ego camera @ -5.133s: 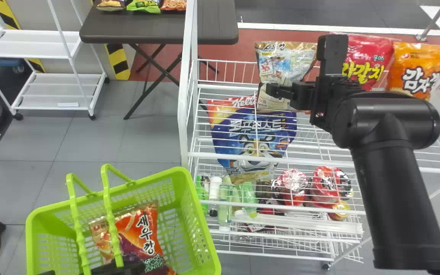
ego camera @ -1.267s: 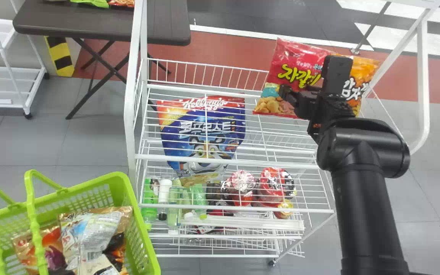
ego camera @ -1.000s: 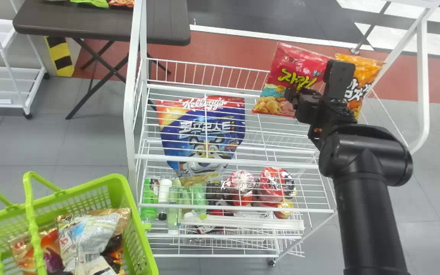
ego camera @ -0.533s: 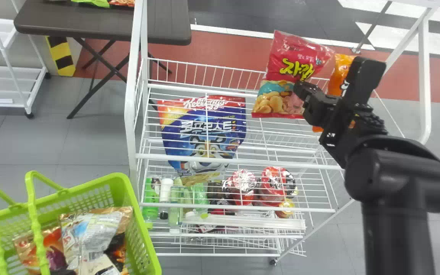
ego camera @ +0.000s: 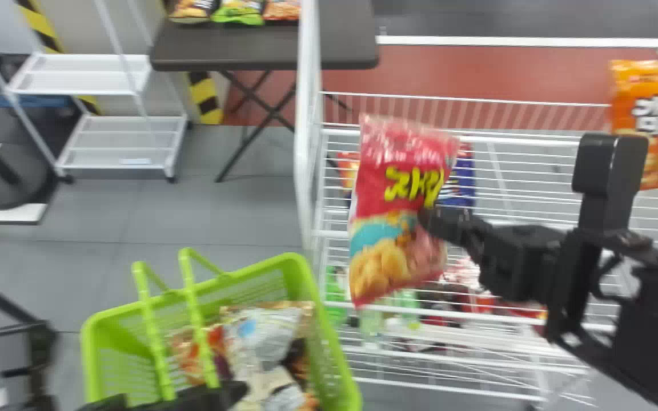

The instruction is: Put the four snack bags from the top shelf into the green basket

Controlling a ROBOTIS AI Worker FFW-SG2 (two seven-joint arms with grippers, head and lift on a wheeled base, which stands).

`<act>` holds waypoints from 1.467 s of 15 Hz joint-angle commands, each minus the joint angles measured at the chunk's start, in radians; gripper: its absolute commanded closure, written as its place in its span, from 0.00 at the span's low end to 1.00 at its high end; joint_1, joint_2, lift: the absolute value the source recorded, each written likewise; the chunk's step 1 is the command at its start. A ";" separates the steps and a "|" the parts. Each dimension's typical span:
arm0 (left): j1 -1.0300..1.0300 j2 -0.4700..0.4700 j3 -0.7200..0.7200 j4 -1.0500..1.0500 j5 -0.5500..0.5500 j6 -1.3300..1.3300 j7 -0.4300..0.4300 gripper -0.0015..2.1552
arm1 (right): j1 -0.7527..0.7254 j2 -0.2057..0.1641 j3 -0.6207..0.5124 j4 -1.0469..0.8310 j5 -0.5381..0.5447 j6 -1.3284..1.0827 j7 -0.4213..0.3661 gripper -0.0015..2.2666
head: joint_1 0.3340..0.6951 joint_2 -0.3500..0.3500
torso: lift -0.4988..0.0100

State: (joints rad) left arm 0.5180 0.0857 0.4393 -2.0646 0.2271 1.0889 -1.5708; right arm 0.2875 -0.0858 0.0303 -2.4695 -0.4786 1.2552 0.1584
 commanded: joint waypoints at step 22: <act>0.023 0.006 -0.028 -0.040 0.005 0.024 -0.010 1.00 | -0.169 0.034 0.003 0.262 -0.244 0.317 0.095 0.01 | 1.00 1.00 | 0.98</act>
State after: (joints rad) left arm 0.5418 0.0920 0.4075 -2.1064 0.2317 1.1130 -1.5708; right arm 0.0821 -0.0454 0.1511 -2.1088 -0.7119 1.5667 0.2503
